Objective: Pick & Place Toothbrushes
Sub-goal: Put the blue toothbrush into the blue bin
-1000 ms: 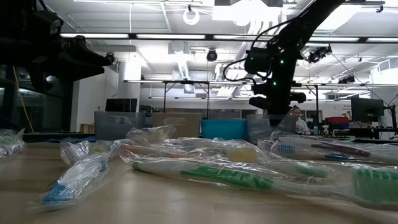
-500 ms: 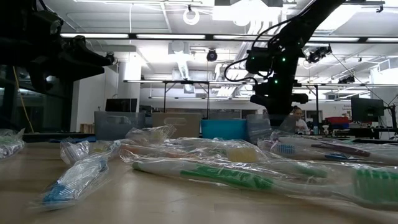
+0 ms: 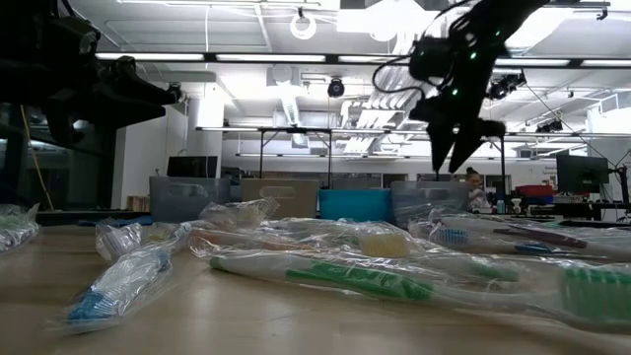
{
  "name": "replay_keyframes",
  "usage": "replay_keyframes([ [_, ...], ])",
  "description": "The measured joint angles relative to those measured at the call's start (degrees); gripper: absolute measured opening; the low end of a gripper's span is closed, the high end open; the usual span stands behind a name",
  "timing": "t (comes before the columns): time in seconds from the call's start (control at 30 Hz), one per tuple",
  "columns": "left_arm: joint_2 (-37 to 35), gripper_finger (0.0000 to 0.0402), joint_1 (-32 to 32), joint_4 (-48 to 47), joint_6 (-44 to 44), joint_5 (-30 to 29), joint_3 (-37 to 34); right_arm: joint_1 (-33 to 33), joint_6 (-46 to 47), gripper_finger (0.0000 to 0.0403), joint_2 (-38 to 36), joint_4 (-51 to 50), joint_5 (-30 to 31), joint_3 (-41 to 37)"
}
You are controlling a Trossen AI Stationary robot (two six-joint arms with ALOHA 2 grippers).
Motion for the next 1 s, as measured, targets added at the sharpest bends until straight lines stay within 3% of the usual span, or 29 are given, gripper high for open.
replay_keyframes([
  [0.17, 0.0, 0.0193, 0.0, 0.0, 0.0, 0.0, 0.0, 2.2, 4.7, 0.0180, -5.1, -8.7, -3.2, 0.0],
  [0.33, 0.0, 0.0193, 0.0, 0.0, 0.0, 0.0, 0.0, 8.9, 11.0, 0.0173, -7.8, -16.0, -1.0, -0.7],
  [0.63, 0.0, 0.0193, 0.0, 0.0, 0.0, 0.0, 0.0, 22.5, 21.8, 0.0171, -8.4, -15.9, 3.5, -7.1],
  [1.0, 0.0, 0.0193, 0.0, 0.0, 0.0, 0.0, 0.0, 33.7, 36.6, 0.0167, -8.3, -15.2, 3.1, -13.3],
])
